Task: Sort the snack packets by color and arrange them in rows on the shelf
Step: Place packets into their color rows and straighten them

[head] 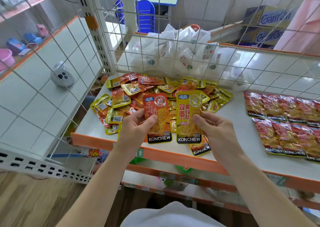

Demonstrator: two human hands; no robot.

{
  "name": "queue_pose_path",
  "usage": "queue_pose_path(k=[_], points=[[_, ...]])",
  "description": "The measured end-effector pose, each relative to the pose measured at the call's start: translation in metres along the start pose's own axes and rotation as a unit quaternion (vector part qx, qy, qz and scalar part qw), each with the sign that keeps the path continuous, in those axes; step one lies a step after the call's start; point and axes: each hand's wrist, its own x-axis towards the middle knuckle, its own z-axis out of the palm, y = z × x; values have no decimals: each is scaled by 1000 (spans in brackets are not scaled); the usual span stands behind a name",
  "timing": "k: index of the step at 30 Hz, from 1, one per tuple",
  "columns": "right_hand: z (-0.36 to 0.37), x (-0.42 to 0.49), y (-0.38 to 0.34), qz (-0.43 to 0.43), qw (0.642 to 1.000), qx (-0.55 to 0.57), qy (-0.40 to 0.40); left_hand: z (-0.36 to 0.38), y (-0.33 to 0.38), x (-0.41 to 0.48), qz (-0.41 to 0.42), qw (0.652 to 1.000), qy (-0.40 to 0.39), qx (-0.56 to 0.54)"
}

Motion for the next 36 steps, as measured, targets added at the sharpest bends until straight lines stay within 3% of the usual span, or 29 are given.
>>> queue_pose_path(k=[18,36], points=[[-110,-41,-25,9,994,-23,104,125,1,-13,-20,996,-89,14],[-261,-58,-26,18,987,-60,150,266,-21,-72,-51,998,-42,-7]])
